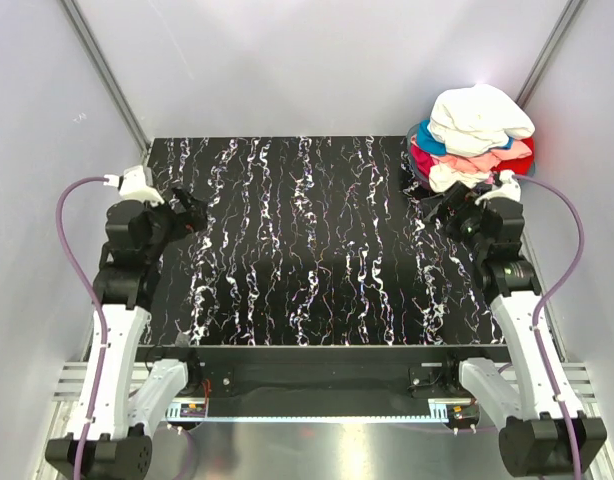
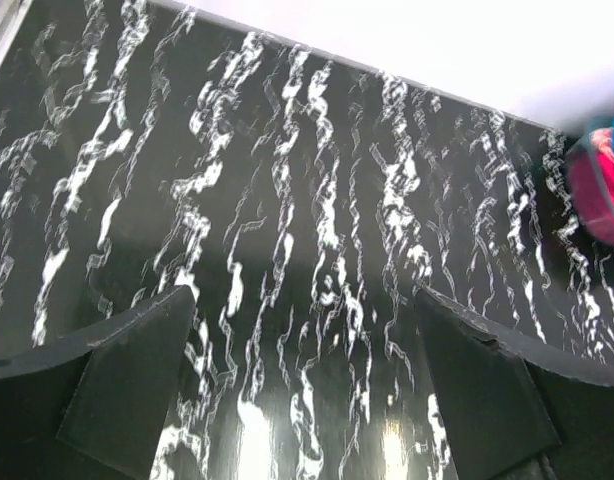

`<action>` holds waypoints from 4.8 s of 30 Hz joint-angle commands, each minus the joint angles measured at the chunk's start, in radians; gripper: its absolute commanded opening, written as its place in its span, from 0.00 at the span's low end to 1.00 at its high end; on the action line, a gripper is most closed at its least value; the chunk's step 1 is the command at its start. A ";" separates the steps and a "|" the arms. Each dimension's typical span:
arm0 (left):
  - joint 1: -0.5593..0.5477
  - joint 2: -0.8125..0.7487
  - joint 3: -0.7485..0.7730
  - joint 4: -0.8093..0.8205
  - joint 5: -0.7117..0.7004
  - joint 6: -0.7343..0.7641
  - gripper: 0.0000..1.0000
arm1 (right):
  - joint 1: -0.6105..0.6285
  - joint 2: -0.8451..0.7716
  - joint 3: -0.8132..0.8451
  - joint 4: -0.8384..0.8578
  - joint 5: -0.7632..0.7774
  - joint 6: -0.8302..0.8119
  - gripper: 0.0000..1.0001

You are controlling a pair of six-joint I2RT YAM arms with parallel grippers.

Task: Fold and stack the t-shirts
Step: Grab the tshirt from the pile, then move the tshirt to the center of the board, then flatten the tshirt out

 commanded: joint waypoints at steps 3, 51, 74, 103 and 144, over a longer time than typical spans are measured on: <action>0.003 -0.050 0.132 -0.291 0.181 0.026 0.99 | 0.000 -0.136 0.037 0.020 0.192 0.057 1.00; 0.017 -0.413 0.007 -0.512 -0.163 -0.110 0.99 | -0.117 1.435 1.824 -0.629 0.356 -0.198 0.00; 0.089 -0.352 0.008 -0.515 -0.154 -0.107 0.99 | 0.018 0.547 1.065 -0.687 0.295 0.027 1.00; -0.139 -0.163 -0.092 -0.555 -0.014 -0.274 0.84 | 0.170 0.030 -0.156 -0.569 0.038 0.336 0.88; -0.741 0.017 -0.121 -0.476 -0.340 -0.626 0.82 | 0.173 0.272 -0.296 -0.503 0.038 0.460 0.49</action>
